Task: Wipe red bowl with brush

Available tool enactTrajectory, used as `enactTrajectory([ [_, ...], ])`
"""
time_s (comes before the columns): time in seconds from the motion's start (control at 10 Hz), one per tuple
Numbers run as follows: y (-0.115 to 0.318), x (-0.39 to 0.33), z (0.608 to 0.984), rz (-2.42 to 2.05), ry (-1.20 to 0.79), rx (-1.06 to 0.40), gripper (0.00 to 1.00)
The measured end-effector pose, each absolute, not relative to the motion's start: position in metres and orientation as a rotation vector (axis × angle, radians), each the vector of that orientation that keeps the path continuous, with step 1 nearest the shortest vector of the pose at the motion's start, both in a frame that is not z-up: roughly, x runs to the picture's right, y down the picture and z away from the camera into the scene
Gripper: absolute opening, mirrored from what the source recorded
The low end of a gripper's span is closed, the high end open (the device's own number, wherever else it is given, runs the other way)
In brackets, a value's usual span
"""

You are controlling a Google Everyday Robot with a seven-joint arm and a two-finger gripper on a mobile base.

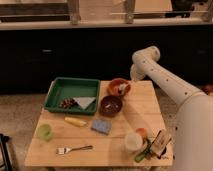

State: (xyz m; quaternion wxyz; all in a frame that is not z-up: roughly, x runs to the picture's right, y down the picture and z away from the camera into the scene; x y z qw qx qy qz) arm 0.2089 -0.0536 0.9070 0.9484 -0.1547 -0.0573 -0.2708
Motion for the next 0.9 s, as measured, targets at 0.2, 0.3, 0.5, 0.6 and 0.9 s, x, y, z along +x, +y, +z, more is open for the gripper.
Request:
enactTrajectory([
  [0.2,-0.052,0.214,0.909,-0.538,-0.116,-0.323,0.01],
  [0.3,-0.053,0.215,0.910,-0.533,-0.114,-0.323,0.01],
  [0.5,-0.057,0.216,0.916,-0.524,-0.110,-0.322,0.01],
  [0.6,-0.059,0.217,0.920,-0.518,-0.106,-0.321,0.01],
  [0.9,-0.071,0.212,0.942,-0.504,-0.095,-0.310,0.01],
])
